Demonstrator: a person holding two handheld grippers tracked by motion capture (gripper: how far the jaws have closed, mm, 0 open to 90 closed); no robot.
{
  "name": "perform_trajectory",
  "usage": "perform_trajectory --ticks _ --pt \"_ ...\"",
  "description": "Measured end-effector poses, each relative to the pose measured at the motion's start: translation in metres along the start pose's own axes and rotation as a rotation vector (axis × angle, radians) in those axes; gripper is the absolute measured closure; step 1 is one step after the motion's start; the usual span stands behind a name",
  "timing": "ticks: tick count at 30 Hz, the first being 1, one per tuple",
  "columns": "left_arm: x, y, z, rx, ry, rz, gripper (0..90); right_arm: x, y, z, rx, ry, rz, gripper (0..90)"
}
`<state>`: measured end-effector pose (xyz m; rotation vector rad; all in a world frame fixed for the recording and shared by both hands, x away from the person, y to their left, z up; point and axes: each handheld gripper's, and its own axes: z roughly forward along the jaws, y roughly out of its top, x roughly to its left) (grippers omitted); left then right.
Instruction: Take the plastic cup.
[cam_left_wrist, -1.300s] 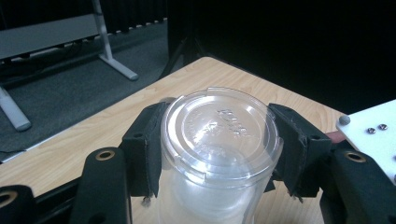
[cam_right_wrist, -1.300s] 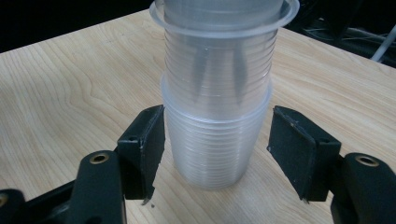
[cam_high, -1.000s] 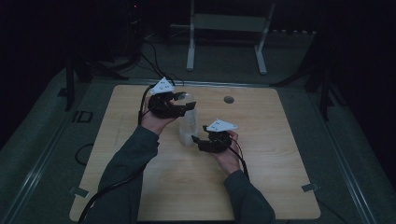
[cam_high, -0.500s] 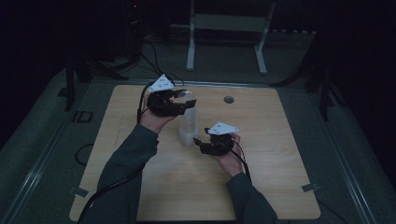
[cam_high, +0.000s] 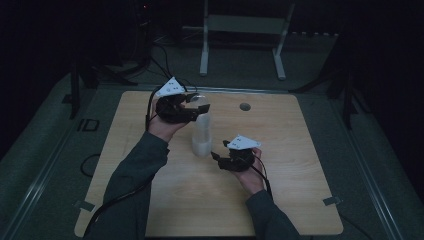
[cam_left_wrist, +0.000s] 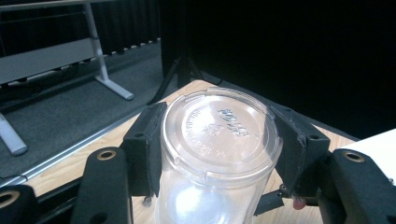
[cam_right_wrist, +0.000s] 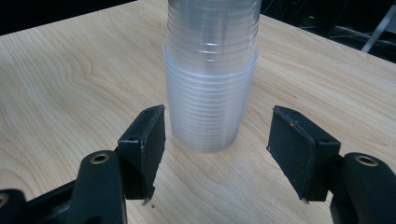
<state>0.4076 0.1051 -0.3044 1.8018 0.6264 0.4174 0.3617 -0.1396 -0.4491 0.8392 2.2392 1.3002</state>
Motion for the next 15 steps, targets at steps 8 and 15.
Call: perform_trajectory --ticks 8,15 --pt "-0.001 0.005 -0.005 -0.015 0.001 0.008 41.1 0.0 -0.003 -0.004 0.006 -0.003 -0.005 36.0" --pt "-0.004 0.009 -0.01 -0.021 -0.011 0.023 41.1 0.0 -0.007 -0.006 0.015 0.001 -0.011 35.9"
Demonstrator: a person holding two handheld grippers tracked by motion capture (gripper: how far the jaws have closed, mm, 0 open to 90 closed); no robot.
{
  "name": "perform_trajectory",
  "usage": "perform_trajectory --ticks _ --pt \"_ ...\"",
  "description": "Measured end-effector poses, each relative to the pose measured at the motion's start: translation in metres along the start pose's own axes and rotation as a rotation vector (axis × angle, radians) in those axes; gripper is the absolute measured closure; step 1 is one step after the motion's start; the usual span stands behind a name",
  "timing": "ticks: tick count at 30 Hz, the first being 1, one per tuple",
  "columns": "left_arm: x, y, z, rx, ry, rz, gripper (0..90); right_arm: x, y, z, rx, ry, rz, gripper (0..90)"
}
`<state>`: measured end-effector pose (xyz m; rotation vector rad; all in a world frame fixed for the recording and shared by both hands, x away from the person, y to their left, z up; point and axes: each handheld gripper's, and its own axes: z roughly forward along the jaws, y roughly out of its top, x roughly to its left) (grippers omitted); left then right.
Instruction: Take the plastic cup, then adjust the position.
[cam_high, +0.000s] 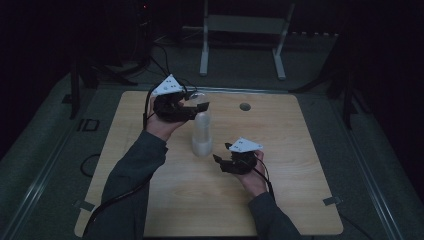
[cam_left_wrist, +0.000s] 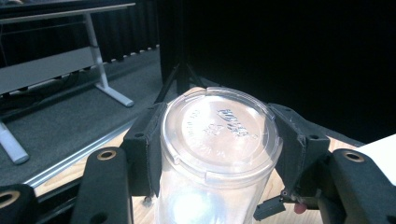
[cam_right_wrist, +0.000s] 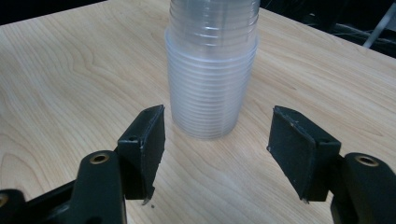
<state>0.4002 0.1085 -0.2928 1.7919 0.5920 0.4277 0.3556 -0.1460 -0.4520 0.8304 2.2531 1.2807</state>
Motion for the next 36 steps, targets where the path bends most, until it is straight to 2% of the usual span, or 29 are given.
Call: perform_trajectory --ticks 16,23,27,36 --pt "-0.012 0.004 -0.011 -0.02 -0.045 0.027 41.1 -0.003 -0.007 -0.01 0.001 -0.02 0.002 34.9" --pt "-0.018 0.003 -0.012 -0.022 -0.085 0.034 41.1 -0.005 -0.01 -0.015 -0.001 -0.027 0.007 34.6" --pt "-0.022 0.001 -0.011 -0.001 -0.102 0.048 41.1 -0.006 -0.011 -0.018 -0.001 -0.029 0.01 34.6" --pt "-0.024 -0.005 -0.017 -0.01 -0.135 0.052 41.1 -0.008 -0.009 -0.023 -0.013 -0.041 0.017 32.5"
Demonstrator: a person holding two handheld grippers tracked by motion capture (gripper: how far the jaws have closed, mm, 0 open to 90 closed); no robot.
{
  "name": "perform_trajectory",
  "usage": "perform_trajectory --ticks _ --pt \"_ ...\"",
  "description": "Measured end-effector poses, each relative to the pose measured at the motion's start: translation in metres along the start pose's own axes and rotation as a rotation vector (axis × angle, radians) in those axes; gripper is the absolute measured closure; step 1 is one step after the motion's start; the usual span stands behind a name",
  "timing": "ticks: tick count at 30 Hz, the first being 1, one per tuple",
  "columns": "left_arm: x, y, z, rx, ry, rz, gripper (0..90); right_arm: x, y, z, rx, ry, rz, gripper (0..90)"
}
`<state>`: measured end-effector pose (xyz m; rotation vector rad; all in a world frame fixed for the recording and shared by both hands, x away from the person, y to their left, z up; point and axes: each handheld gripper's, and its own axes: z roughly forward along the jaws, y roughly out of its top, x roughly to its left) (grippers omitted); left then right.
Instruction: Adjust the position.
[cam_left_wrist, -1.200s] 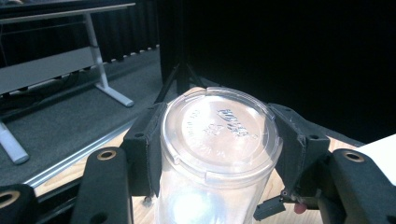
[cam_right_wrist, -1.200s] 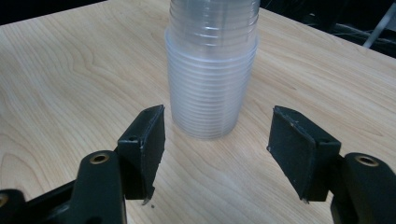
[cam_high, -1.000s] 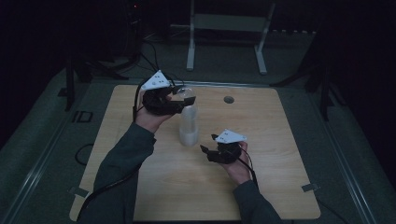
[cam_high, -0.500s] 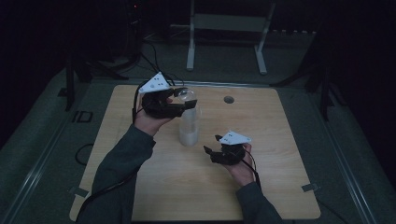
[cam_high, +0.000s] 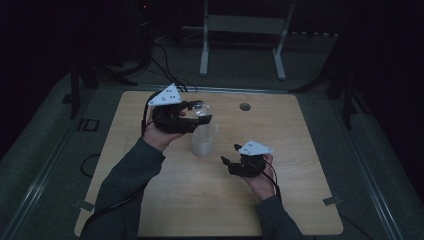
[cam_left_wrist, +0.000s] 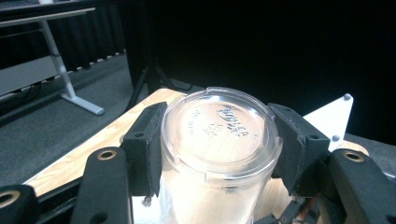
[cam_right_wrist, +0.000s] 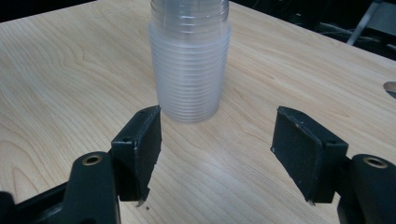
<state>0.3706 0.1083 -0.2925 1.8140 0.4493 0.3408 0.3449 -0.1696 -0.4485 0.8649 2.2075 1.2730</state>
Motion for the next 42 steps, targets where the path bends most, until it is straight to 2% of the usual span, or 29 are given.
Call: perform_trajectory --ticks 15,24,30,34,42 --pt "-0.006 -0.011 -0.011 -0.026 -0.039 -0.002 41.1 -0.001 0.002 -0.005 -0.002 0.016 -0.01 32.6" --pt "-0.006 -0.021 -0.014 -0.027 -0.031 -0.011 41.1 0.0 0.004 -0.008 -0.01 0.028 -0.019 32.6" --pt "-0.005 -0.031 -0.017 -0.024 -0.018 -0.023 41.1 -0.003 0.007 -0.011 -0.029 0.047 0.004 32.6" --pt "-0.002 -0.039 -0.019 -0.033 -0.013 -0.047 41.1 -0.002 0.008 -0.012 -0.04 0.059 0.01 32.6" --pt "-0.001 -0.05 -0.019 -0.036 -0.009 -0.067 41.1 0.003 0.013 -0.009 -0.048 0.076 0.003 32.5"
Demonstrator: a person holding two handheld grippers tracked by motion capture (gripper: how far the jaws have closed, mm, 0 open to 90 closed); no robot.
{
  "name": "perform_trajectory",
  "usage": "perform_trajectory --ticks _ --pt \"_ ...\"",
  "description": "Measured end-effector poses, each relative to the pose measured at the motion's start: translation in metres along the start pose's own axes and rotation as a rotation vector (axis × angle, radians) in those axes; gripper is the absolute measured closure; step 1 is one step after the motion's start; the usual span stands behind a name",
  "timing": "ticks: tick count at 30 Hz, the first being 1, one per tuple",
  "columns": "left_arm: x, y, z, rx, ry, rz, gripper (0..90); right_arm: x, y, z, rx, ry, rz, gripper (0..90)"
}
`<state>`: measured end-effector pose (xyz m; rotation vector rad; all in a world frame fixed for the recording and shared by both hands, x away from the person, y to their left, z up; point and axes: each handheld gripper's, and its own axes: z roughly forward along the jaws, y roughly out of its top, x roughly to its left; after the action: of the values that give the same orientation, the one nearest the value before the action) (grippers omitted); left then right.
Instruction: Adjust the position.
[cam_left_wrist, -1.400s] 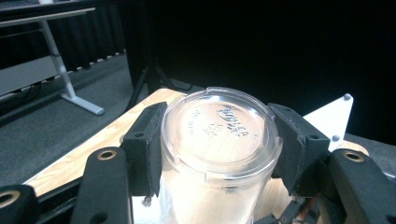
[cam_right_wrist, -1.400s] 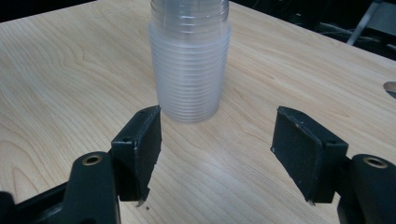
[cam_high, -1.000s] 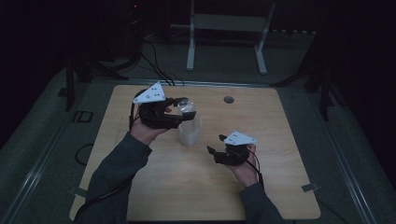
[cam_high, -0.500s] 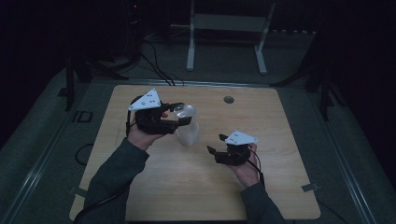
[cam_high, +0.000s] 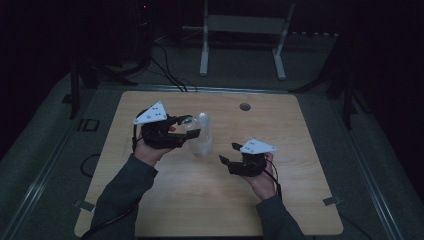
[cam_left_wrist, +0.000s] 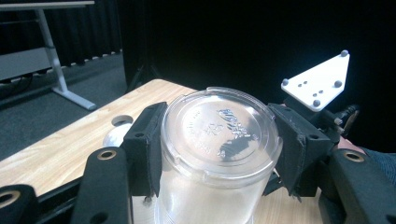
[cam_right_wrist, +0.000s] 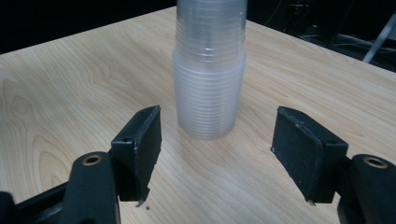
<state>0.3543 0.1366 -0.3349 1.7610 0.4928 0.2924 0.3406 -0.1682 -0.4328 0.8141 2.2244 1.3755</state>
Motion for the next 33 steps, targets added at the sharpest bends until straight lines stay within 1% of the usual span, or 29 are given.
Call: perform_trajectory --ticks 3,8,19,21,22,24,28,33 --pt "0.001 -0.006 0.0 -0.007 0.002 -0.013 41.1 0.001 0.003 0.0 -0.006 0.006 0.001 32.0" --pt "0.002 -0.012 0.0 -0.01 0.002 -0.023 41.1 0.003 0.007 0.0 -0.023 0.015 0.002 32.0" --pt "0.003 -0.024 0.002 -0.008 -0.004 -0.049 41.1 0.006 0.012 0.001 -0.045 0.04 0.006 32.1" --pt "0.004 -0.027 0.002 -0.01 -0.007 -0.057 41.1 0.007 0.014 0.001 -0.053 0.051 0.008 32.1" --pt "0.004 -0.03 0.002 -0.014 -0.01 -0.069 41.1 0.007 0.014 0.001 -0.054 0.056 0.012 32.1" --pt "0.005 -0.032 0.003 -0.011 -0.01 -0.073 41.1 0.007 0.015 0.001 -0.055 0.06 0.013 32.1" --pt "0.005 -0.038 0.003 -0.008 -0.014 -0.083 41.1 0.008 0.017 0.001 -0.067 0.084 0.018 32.1" --pt "0.005 -0.043 0.004 -0.019 -0.028 -0.089 41.1 0.009 0.019 0.001 -0.079 0.102 0.018 32.2"
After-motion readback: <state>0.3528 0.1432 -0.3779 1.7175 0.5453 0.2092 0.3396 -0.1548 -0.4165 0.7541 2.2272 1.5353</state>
